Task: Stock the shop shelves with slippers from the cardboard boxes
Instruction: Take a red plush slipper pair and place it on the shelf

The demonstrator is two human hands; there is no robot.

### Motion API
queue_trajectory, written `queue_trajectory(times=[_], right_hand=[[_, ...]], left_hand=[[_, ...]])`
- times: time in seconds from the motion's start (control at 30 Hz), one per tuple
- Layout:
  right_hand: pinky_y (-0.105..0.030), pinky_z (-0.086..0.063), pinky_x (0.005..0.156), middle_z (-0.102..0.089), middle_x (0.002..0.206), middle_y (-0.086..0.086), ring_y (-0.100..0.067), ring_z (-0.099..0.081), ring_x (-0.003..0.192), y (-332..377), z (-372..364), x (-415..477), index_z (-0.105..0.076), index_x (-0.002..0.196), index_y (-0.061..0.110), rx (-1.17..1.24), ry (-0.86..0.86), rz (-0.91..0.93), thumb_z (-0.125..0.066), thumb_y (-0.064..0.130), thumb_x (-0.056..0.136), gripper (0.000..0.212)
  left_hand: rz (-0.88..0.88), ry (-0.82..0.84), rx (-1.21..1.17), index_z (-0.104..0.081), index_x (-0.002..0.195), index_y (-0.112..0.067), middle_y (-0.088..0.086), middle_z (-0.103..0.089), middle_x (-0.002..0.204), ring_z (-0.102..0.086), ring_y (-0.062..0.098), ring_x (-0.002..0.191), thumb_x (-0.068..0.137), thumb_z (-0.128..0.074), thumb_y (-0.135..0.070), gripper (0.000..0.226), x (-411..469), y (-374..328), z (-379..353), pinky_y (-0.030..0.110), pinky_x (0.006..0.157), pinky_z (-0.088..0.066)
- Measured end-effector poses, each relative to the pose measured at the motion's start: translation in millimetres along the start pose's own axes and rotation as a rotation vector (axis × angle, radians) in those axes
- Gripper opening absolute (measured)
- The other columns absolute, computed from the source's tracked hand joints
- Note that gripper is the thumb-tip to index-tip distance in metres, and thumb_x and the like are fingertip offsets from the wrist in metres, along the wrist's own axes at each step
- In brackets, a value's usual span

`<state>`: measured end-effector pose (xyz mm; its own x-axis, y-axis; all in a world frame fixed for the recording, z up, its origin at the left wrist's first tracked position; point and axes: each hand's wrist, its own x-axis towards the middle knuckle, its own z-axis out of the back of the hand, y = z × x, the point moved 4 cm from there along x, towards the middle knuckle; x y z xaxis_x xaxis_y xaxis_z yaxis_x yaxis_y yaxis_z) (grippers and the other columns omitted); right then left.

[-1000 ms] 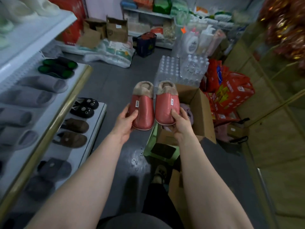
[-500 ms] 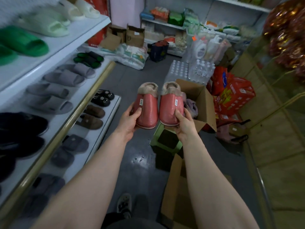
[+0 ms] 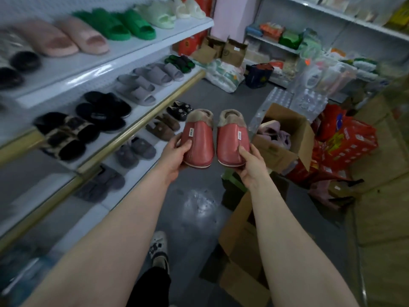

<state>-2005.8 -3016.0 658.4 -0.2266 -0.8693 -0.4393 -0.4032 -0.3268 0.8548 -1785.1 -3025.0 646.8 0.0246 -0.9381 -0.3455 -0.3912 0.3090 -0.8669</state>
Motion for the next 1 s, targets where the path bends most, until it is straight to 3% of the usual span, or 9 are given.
queue_trajectory(times=[0.17, 0.23, 0.37, 0.43, 0.53, 0.73, 0.8, 0.9, 1.0], right_hand=[[-0.036, -0.056, 0.077, -0.059, 0.131, -0.007, -0.02, -0.066, 0.098, -30, -44, -55, -0.035, 0.15, 0.02, -0.03, 0.087, -0.036, -0.064, 0.011, 0.093, 0.064], [-0.036, -0.056, 0.073, -0.059, 0.128, -0.007, -0.019, -0.066, 0.096, -42, -64, -75, -0.033, 0.15, 0.019, -0.044, 0.14, -0.041, -0.064, 0.011, 0.094, 0.065], [-0.029, -0.056, 0.058, -0.06, 0.132, -0.009, -0.018, -0.067, 0.088, -62, -104, -114, -0.034, 0.151, 0.017, -0.074, 0.236, -0.023, -0.064, 0.013, 0.094, 0.064], [-0.024, -0.054, 0.053, -0.06, 0.134, -0.01, -0.017, -0.067, 0.086, -73, -126, -135, -0.035, 0.149, 0.018, -0.087, 0.282, -0.013, -0.065, 0.014, 0.094, 0.062], [-0.027, -0.056, 0.058, -0.059, 0.135, -0.009, -0.019, -0.069, 0.09, -94, -161, -167, -0.038, 0.147, 0.02, -0.08, 0.346, -0.004, -0.068, 0.015, 0.091, 0.063], [-0.034, -0.059, 0.067, -0.063, 0.126, -0.009, -0.025, -0.07, 0.097, -149, -247, -242, -0.049, 0.138, 0.018, -0.077, 0.521, 0.0, -0.074, 0.008, 0.084, 0.06], [-0.041, -0.059, 0.074, -0.065, 0.124, -0.013, -0.028, -0.07, 0.099, -172, -274, -265, -0.05, 0.137, 0.014, -0.097, 0.579, -0.018, -0.076, 0.008, 0.082, 0.061], [-0.031, -0.056, 0.062, -0.069, 0.11, -0.013, -0.02, -0.071, 0.082, -201, -312, -302, -0.054, 0.131, 0.007, -0.147, 0.628, -0.035, -0.073, 0.007, 0.085, 0.05], [-0.028, -0.056, 0.062, -0.069, 0.114, -0.015, -0.022, -0.071, 0.085, -231, -341, -331, -0.055, 0.133, 0.004, -0.157, 0.637, -0.095, -0.075, 0.008, 0.083, 0.053]], left_hand=[[-0.053, -0.11, -0.06, -0.051, 0.135, -0.025, 0.0, -0.066, 0.122, -0.066, 0.023, 0.107, 0.093, -0.063, -0.019, 0.044, -64, -14, 63, 0.051, 0.094, -0.051], [-0.07, -0.144, -0.081, -0.051, 0.133, -0.023, 0.001, -0.066, 0.122, -0.066, 0.022, 0.104, 0.094, -0.061, -0.018, 0.041, -86, -20, 86, 0.047, 0.09, -0.054], [-0.136, -0.174, -0.115, -0.054, 0.123, -0.019, 0.003, -0.066, 0.118, -0.069, 0.017, 0.09, 0.096, -0.059, -0.017, 0.028, -126, -40, 131, 0.034, 0.065, -0.06], [-0.164, -0.196, -0.105, -0.053, 0.125, -0.02, 0.005, -0.065, 0.12, -0.069, 0.021, 0.096, 0.094, -0.061, -0.021, 0.032, -146, -52, 158, 0.041, 0.074, -0.06], [-0.207, -0.235, -0.073, -0.049, 0.135, -0.02, 0.007, -0.067, 0.12, -0.069, 0.025, 0.103, 0.089, -0.068, -0.031, 0.05, -180, -69, 203, 0.051, 0.09, -0.054], [-0.272, -0.328, -0.085, -0.056, 0.111, -0.023, 0.001, -0.068, 0.112, -0.067, 0.026, 0.104, 0.091, -0.067, -0.026, 0.023, -254, -98, 309, 0.045, 0.087, -0.055], [-0.27, -0.388, -0.101, -0.049, 0.119, -0.024, 0.003, -0.064, 0.12, -0.067, 0.023, 0.1, 0.091, -0.066, -0.023, 0.033, -277, -104, 348, 0.04, 0.08, -0.056], [-0.27, -0.455, -0.125, -0.043, 0.136, -0.019, 0.007, -0.061, 0.124, -0.067, 0.019, 0.095, 0.094, -0.062, -0.018, 0.046, -310, -108, 402, 0.037, 0.074, -0.056], [-0.272, -0.516, -0.149, -0.036, 0.145, -0.015, 0.009, -0.058, 0.13, -0.065, 0.022, 0.1, 0.094, -0.061, -0.016, 0.057, -337, -107, 451, 0.038, 0.075, -0.056]])
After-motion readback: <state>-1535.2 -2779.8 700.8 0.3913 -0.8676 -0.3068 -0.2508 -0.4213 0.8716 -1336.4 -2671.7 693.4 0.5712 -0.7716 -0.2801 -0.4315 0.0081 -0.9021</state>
